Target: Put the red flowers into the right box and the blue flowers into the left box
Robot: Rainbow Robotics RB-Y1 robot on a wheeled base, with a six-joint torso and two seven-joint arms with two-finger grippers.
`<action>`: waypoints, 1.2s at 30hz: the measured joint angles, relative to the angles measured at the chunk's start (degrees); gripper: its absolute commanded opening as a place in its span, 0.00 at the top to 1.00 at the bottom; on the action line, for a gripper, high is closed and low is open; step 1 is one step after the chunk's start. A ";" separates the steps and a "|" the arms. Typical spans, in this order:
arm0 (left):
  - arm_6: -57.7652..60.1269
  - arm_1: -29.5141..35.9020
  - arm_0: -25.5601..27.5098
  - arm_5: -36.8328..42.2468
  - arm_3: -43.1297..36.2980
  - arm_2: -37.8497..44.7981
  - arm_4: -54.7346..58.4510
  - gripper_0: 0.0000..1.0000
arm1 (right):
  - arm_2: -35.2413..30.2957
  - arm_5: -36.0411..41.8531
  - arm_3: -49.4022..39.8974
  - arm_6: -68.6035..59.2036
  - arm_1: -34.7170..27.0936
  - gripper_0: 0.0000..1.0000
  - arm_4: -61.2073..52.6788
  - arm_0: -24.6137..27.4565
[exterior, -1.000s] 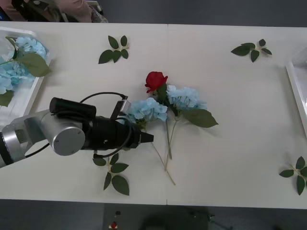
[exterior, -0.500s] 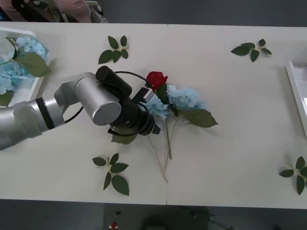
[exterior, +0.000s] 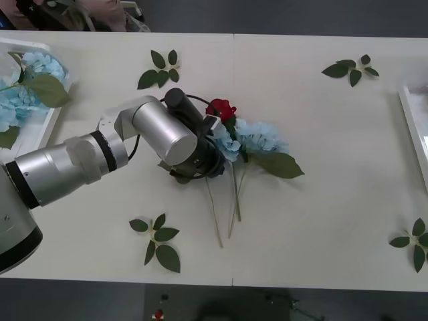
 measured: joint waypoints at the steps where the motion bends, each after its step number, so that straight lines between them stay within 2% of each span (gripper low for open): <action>1: 0.00 -0.23 -0.14 -0.02 0.44 0.04 -0.59 1.00 | -0.70 2.36 -2.45 -0.03 -0.52 0.10 -2.66 0.34; 6: 0.00 -0.42 -0.23 -0.02 1.12 -0.02 -3.45 1.00 | -3.37 11.38 -14.46 -6.05 -0.95 0.10 -8.49 0.85; 12: 0.00 2.49 -0.23 -0.03 -1.20 -0.20 -5.66 1.00 | -3.04 19.36 -32.54 -38.76 0.03 0.10 -4.48 0.75; 15: 0.00 7.36 -0.22 -0.03 -6.78 -0.95 -5.66 1.00 | -3.06 27.63 -40.11 -47.76 2.51 0.10 -0.33 -0.05; 18: 0.00 13.62 -0.21 1.43 -14.08 -1.38 -5.64 1.00 | -3.04 34.68 -46.19 -48.74 6.09 0.10 3.22 -1.49; 22: -0.01 24.07 -0.19 11.73 -27.68 2.04 -3.84 1.00 | -2.90 41.69 -52.62 -55.14 13.33 0.10 11.53 -2.23; 26: -2.02 36.73 -0.10 27.02 -42.11 11.74 1.86 1.00 | 1.14 45.76 -52.71 -57.29 22.90 0.10 21.44 -3.46; 29: -16.40 44.62 0.33 40.72 -47.41 21.05 -1.33 1.00 | 10.70 45.82 -49.56 -57.29 27.88 0.10 30.35 -7.05; 32: -31.60 50.55 1.71 43.42 -46.40 24.70 -12.91 1.00 | 20.93 42.81 -42.95 -57.33 31.12 0.10 35.76 -11.39; 34: -32.28 53.61 3.35 42.91 -44.02 23.83 -17.92 1.00 | 24.61 40.32 -38.32 -57.52 33.34 0.10 37.87 -13.14; 36: -32.28 55.77 6.54 39.49 -41.22 21.94 -23.87 1.00 | 25.49 38.89 -33.70 -58.29 36.01 0.10 38.99 -13.90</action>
